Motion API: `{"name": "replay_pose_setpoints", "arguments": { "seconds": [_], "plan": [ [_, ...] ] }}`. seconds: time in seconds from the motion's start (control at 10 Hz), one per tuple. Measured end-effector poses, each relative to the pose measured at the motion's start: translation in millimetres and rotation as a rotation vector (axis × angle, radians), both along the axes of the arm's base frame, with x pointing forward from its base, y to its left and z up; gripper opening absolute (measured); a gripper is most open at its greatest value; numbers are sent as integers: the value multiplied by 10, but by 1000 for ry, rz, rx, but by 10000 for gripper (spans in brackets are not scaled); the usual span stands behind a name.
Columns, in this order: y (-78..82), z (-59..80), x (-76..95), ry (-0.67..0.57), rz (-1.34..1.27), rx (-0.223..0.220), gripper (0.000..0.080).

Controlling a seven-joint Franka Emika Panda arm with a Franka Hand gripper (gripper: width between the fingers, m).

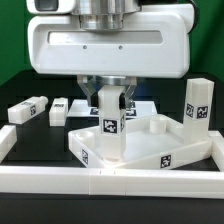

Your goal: Assemble desk

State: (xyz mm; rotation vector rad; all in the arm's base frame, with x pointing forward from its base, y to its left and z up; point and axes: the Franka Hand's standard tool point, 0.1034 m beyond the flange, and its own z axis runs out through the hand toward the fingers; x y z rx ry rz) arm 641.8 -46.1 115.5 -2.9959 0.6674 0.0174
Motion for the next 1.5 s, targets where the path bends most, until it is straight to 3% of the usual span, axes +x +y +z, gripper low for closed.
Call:
{"name": "replay_pose_setpoints", "arguments": {
  "seconds": [0.8,1.0,1.1,1.2,1.5],
  "plan": [
    [3,-19,-40,40,-625,-1,290],
    [6,-28,-40,40,-617,-1,290],
    [7,-33,-42,38,-581,-2,496],
    [14,-34,-42,35,-524,-1,599],
    [132,-25,-54,15,-222,-4,647]
  ]
}}
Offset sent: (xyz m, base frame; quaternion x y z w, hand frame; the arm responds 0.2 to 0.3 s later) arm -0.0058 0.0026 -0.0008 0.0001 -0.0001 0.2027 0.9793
